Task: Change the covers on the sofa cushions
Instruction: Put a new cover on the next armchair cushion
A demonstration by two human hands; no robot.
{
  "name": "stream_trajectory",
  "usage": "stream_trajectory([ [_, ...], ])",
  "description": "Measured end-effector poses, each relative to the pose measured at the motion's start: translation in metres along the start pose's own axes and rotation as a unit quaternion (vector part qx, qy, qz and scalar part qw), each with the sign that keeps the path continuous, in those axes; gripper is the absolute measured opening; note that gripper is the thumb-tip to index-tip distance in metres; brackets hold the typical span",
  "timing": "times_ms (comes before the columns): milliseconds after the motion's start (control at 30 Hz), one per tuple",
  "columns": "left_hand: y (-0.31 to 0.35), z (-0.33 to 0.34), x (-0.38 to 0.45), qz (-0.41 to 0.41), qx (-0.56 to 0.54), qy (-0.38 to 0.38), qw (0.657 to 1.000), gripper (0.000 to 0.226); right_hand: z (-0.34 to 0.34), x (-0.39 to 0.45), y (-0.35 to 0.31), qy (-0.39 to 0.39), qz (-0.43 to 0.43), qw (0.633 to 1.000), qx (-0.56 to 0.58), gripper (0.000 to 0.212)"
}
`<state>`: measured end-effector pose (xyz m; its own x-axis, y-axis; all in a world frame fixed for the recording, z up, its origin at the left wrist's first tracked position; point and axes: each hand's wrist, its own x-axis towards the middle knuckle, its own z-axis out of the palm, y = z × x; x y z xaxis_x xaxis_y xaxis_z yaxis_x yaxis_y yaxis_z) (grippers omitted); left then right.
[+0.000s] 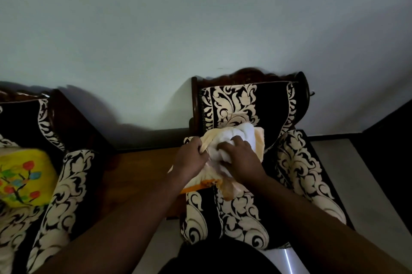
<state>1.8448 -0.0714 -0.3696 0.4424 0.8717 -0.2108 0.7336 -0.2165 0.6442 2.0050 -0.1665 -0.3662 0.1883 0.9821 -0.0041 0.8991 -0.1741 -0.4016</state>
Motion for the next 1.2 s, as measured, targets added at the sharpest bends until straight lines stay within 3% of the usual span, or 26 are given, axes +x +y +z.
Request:
stream_trajectory([
  [67,0.001,-0.003,-0.005,0.006,0.114,-0.053,0.992,0.032,0.002,0.002,0.005,-0.011,-0.017,0.999,-0.026,0.051],
  [133,0.007,-0.01,-0.009,-0.034,0.198,-0.172,0.965,0.045,0.003,0.0,0.005,-0.011,-0.048,0.996,-0.075,0.046],
  [200,0.013,-0.016,-0.013,-0.094,0.169,-0.293,0.936,0.04,0.009,-0.005,-0.002,-0.022,-0.091,0.986,-0.137,0.038],
  [233,0.014,-0.018,-0.011,-0.094,0.134,-0.315,0.935,0.037,0.011,-0.008,-0.007,-0.031,-0.098,0.983,-0.152,0.035],
  [333,0.015,-0.016,-0.008,-0.041,-0.038,-0.284,0.957,0.025,0.017,-0.013,-0.019,-0.057,-0.063,0.981,-0.174,0.024],
  [433,0.018,-0.008,-0.014,-0.042,-0.217,-0.241,0.945,0.02,0.022,-0.008,-0.017,-0.128,0.005,0.977,-0.173,0.027],
  [533,0.004,-0.004,-0.016,-0.066,-0.266,-0.19,0.943,0.022,0.029,0.002,-0.007,-0.173,0.033,0.984,0.005,0.042],
  [633,-0.017,-0.01,-0.013,-0.082,-0.296,-0.151,0.94,0.028,0.029,0.002,0.003,-0.222,-0.014,0.958,0.18,0.063],
  [733,-0.028,-0.004,-0.013,-0.066,-0.245,-0.107,0.961,0.033,0.037,-0.005,0.015,-0.235,0.013,0.938,0.254,0.069],
  [833,-0.039,0.009,-0.01,-0.014,-0.164,-0.042,0.985,0.024,0.05,-0.007,0.008,-0.149,0.099,0.947,0.268,0.05],
  [900,-0.044,0.014,-0.016,0.007,-0.152,-0.048,0.987,0.007,0.052,-0.005,0.0,-0.096,0.113,0.953,0.266,0.033],
  [1000,-0.049,0.026,-0.041,0.102,-0.05,-0.044,0.993,0.036,0.053,0.002,0.004,-0.078,0.126,0.965,0.218,0.023],
  [1033,-0.055,0.034,-0.048,0.172,0.02,-0.047,0.984,0.033,0.053,0.003,0.009,-0.08,0.148,0.963,0.21,0.025],
  [1100,-0.065,0.047,-0.058,0.309,0.212,-0.061,0.925,0.035,0.054,0.005,0.017,-0.076,0.215,0.945,0.235,0.034],
  [1133,-0.068,0.052,-0.059,0.341,0.273,-0.075,0.896,0.043,0.054,0.006,0.02,-0.074,0.238,0.931,0.267,0.036],
  [1200,-0.069,0.062,-0.056,0.355,0.311,-0.104,0.876,0.061,0.052,0.006,0.021,-0.079,0.263,0.903,0.33,0.034],
])
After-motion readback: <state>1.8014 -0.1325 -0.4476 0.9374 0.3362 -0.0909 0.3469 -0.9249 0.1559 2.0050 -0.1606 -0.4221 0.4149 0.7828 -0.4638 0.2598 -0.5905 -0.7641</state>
